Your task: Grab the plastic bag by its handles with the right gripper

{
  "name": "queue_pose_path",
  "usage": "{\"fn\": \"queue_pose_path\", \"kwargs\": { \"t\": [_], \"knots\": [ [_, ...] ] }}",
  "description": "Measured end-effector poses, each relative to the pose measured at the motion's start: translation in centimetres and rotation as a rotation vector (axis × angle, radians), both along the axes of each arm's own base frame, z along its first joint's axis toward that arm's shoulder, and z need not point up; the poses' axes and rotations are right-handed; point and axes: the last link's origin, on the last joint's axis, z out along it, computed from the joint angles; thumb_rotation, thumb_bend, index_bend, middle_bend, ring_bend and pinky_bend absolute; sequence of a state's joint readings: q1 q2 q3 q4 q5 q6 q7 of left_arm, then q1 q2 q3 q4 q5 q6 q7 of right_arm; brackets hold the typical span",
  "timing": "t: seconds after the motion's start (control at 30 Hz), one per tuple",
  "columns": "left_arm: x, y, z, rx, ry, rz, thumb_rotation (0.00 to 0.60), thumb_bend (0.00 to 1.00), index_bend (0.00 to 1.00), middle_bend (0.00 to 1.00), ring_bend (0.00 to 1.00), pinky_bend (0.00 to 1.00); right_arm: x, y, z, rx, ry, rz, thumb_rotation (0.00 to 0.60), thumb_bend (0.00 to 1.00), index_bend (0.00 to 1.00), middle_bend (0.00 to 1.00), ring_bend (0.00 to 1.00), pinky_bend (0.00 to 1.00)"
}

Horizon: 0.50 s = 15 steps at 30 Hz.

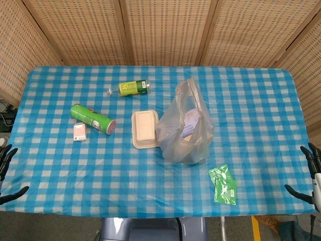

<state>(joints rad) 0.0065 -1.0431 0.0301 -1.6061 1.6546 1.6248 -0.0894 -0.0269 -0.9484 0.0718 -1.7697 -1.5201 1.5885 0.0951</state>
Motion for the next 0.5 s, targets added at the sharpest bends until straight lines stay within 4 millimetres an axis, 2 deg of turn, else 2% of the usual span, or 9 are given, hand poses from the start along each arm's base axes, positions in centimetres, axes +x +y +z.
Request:
{"fn": "queue_pose_path", "kwargs": {
  "t": [0.27, 0.37, 0.5],
  "knots": [
    [-0.1, 0.4, -0.3, -0.005, 0.008, 0.008, 0.600, 0.00, 0.00, 0.00, 0.00, 0.00, 0.0, -0.4, -0.4, 0.042, -0.047, 0.001, 0.600, 0.00, 0.00, 0.00, 0.00, 0.00],
    [-0.2, 0.7, -0.3, -0.004, 0.010, 0.020, 0.600, 0.00, 0.00, 0.00, 0.00, 0.00, 0.1, -1.2, -0.4, 0.082, -0.100, 0.009, 0.600, 0.00, 0.00, 0.00, 0.00, 0.00],
    [-0.5, 1.4, -0.5, -0.011, 0.015, 0.046, 0.600, 0.00, 0.00, 0.00, 0.00, 0.00, 0.9, -3.3, -0.1, 0.132, -0.197, 0.061, 0.600, 0.00, 0.00, 0.00, 0.00, 0.00]
  ]
}}
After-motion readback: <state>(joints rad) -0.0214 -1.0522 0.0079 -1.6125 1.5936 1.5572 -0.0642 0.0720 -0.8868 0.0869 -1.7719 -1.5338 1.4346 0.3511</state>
